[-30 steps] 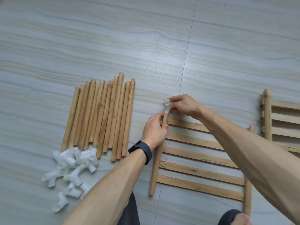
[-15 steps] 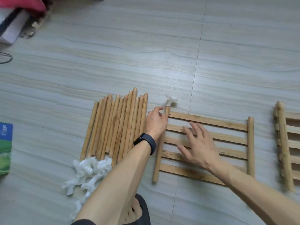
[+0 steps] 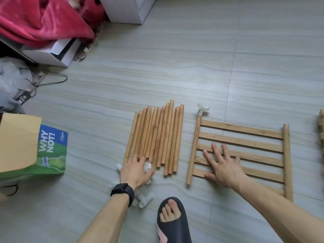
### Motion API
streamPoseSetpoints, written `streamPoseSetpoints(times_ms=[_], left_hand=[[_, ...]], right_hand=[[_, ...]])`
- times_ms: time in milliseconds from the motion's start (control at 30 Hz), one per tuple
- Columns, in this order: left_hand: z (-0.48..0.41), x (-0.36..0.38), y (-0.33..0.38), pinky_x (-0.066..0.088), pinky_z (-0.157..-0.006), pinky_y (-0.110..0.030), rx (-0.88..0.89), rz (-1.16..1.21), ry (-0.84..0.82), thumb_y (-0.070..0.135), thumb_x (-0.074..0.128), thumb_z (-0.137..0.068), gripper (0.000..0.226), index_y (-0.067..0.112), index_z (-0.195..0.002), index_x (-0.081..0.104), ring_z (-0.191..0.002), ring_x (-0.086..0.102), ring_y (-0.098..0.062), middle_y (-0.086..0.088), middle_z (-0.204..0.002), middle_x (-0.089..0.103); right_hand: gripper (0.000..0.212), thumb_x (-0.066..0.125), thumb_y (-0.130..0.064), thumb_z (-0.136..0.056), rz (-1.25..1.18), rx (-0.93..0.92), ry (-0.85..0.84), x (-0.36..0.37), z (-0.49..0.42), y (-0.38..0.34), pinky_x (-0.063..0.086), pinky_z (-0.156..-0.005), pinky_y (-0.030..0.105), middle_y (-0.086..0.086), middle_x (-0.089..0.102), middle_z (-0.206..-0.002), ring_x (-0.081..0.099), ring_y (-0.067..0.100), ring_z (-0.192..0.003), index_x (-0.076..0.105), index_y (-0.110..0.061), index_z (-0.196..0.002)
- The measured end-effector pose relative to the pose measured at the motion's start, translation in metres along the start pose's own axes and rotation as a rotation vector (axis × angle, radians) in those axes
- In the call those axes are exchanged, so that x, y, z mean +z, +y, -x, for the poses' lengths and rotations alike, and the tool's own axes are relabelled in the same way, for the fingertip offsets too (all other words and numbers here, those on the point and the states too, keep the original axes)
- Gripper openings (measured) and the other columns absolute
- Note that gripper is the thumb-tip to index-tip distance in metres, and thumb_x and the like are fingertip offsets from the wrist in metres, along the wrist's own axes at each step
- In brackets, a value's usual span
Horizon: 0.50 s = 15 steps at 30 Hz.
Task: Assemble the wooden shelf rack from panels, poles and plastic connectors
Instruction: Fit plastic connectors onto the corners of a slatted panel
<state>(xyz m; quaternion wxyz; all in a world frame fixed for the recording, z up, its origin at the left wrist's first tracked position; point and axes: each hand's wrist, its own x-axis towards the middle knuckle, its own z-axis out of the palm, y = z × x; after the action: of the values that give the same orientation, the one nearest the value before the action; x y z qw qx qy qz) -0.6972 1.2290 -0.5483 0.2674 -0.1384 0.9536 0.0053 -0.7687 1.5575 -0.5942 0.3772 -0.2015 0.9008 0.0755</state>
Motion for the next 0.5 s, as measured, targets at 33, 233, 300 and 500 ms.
streamPoseSetpoints(times_ms=[33, 233, 300, 500], left_hand=[[0.000, 0.001, 0.000, 0.050, -0.093, -0.038, -0.011, 0.026, -0.068, 0.060, 0.053, -0.091, 0.052, 0.029, -0.134, 0.053, -0.124, 0.051, -0.021, -0.001, -0.135, 0.050], [-0.004, 0.003, 0.014, 0.053, -0.091, -0.040, -0.010, 0.086, -0.058, 0.040, 0.052, -0.098, 0.039, 0.026, -0.135, 0.050, -0.120, 0.057, -0.022, 0.001, -0.135, 0.055], [-0.003, 0.002, 0.016, 0.054, -0.088, -0.039, -0.002, 0.086, -0.036, 0.039, 0.051, -0.098, 0.038, 0.026, -0.133, 0.051, -0.115, 0.060, -0.021, 0.003, -0.130, 0.060], [-0.006, -0.015, 0.009, 0.050, -0.080, -0.030, -0.055, 0.316, -0.112, 0.044, 0.058, -0.091, 0.028, 0.033, -0.117, 0.064, -0.110, 0.063, -0.019, 0.004, -0.121, 0.067]], right_hand=[[0.090, 0.026, -0.081, -0.092, 0.005, 0.014, -0.004, 0.000, 0.001, -0.002, 0.016, -0.113, 0.075, 0.001, -0.040, -0.160, -0.027, 0.040, -0.151, -0.024, -0.042, -0.155], [0.090, 0.026, -0.082, -0.091, -0.020, 0.020, -0.029, -0.002, 0.003, -0.001, 0.016, -0.113, 0.076, -0.002, -0.045, -0.157, -0.031, 0.038, -0.150, -0.027, -0.044, -0.153], [0.090, 0.026, -0.082, -0.091, -0.013, 0.020, -0.037, -0.002, 0.003, -0.002, 0.016, -0.113, 0.076, -0.002, -0.044, -0.158, -0.031, 0.038, -0.150, -0.028, -0.044, -0.153], [0.091, 0.027, -0.081, -0.091, -0.008, 0.010, -0.049, -0.003, 0.003, -0.001, 0.017, -0.113, 0.077, -0.001, -0.043, -0.159, -0.030, 0.039, -0.150, -0.027, -0.044, -0.153]])
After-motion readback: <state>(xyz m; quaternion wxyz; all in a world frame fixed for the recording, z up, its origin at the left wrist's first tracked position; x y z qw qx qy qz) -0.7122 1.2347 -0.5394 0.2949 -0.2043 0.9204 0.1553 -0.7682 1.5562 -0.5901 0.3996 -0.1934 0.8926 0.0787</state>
